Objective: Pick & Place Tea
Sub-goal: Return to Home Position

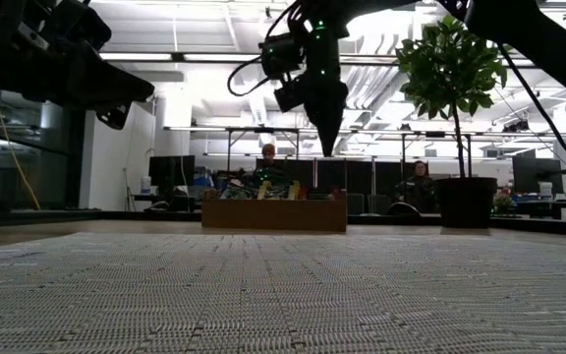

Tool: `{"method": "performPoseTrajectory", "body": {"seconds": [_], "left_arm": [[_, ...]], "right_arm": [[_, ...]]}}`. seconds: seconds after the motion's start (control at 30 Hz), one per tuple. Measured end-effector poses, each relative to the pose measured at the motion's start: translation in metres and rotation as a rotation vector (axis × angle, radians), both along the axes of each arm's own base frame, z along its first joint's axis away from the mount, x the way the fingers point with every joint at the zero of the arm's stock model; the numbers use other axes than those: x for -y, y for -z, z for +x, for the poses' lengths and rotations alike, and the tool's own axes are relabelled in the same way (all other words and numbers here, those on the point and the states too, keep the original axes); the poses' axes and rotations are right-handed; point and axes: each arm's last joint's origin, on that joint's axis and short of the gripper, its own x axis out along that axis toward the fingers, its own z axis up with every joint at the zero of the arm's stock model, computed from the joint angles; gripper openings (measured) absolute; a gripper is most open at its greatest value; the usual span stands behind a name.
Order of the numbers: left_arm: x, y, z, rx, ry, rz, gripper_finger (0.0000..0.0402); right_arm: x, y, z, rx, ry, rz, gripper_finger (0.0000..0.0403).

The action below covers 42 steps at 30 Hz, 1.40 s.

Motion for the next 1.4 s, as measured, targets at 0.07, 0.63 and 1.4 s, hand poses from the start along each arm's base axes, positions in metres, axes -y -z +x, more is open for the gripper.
{"method": "performPoseTrajectory", "body": {"seconds": [0.07, 0.63, 1.4], "left_arm": [[0.000, 0.000, 0.000, 0.000, 0.000, 0.000, 0.0001], [-0.002, 0.003, -0.009, -0.059, -0.027, 0.066, 0.0001], [-0.010, 0.008, -0.022, -0.067, -0.227, 0.085, 0.0001]], "right_arm": [[-0.003, -0.007, -0.001, 0.027, 0.019, -0.009, 0.0074], [-0.062, -0.073, -0.033, 0.499, 0.011, 0.096, 0.0003], [-0.143, 0.034, -0.230, 1.548, 0.521, 0.147, 0.0001]]}}
